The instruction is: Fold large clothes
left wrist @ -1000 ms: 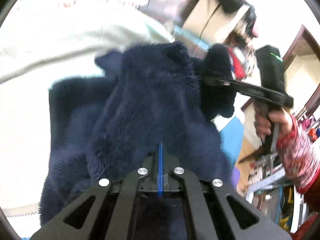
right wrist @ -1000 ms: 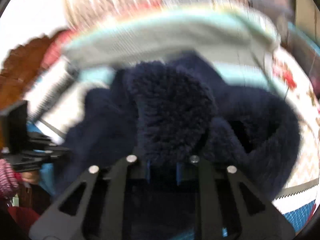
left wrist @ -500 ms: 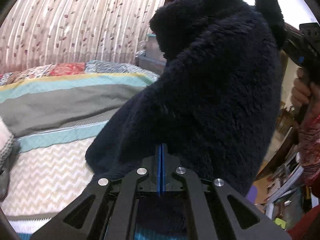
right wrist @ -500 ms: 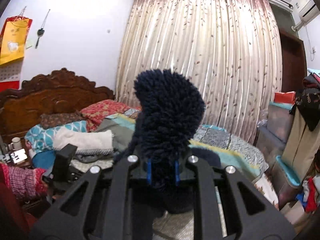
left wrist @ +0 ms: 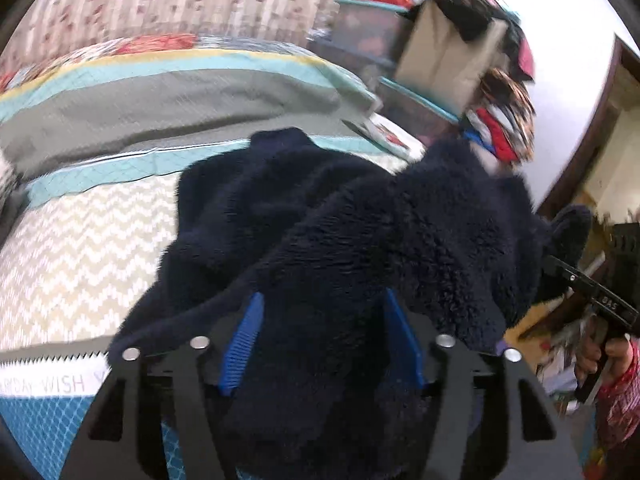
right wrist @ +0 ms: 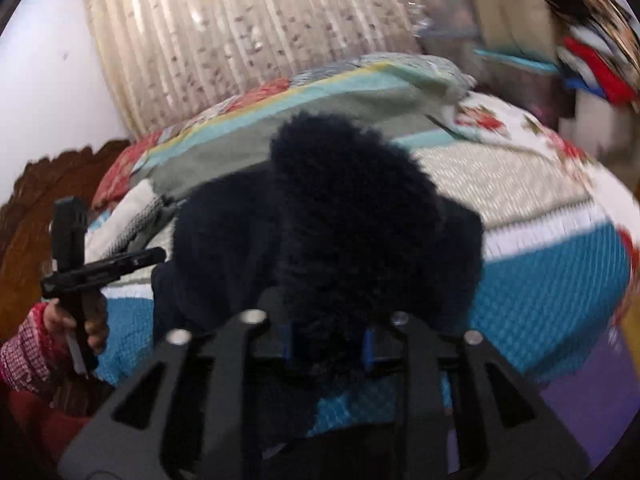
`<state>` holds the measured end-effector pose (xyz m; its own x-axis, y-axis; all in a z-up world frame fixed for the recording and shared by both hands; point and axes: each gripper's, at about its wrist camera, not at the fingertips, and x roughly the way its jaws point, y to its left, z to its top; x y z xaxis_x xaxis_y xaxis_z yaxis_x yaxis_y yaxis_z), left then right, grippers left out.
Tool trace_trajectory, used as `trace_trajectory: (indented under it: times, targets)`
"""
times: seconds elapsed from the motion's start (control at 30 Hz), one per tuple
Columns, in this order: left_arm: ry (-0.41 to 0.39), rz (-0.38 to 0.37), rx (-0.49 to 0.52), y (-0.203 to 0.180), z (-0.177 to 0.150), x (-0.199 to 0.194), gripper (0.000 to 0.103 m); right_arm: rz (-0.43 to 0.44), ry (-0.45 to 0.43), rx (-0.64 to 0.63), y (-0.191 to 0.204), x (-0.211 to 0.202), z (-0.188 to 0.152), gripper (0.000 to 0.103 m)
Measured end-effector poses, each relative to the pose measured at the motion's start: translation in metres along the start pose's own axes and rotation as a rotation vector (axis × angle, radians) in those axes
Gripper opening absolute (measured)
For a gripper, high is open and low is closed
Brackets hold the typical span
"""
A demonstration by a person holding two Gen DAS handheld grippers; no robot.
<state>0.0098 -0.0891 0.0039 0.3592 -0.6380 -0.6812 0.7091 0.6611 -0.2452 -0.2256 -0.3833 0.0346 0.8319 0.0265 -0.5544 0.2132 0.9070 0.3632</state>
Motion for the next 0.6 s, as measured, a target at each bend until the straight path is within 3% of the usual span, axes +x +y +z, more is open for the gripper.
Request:
trace_trajectory:
  times: [0.03, 0.07, 0.2, 0.37, 0.6]
  targets:
    - [0.004, -0.01, 0.024, -0.003, 0.005, 0.0, 0.069, 0.001, 0.002, -0.009, 0.005, 0.001, -0.004, 0.069]
    - [0.002, -0.023, 0.046, -0.004, 0.013, 0.0, 0.07, 0.0, 0.004, -0.037, 0.006, 0.002, -0.007, 0.072]
    - [0.002, -0.076, 0.119, -0.003, 0.046, -0.004, 0.081, 0.011, -0.001, -0.099, 0.013, 0.007, -0.009, 0.075]
    - [0.116, -0.1, 0.215, -0.011, 0.083, 0.018, 0.082, 0.015, 0.005, -0.104, 0.009, 0.014, -0.005, 0.078]
    - [0.168, -0.106, 0.359, -0.039, 0.091, 0.038, 0.082, 0.025, 0.017, -0.068, -0.001, 0.016, -0.004, 0.078]
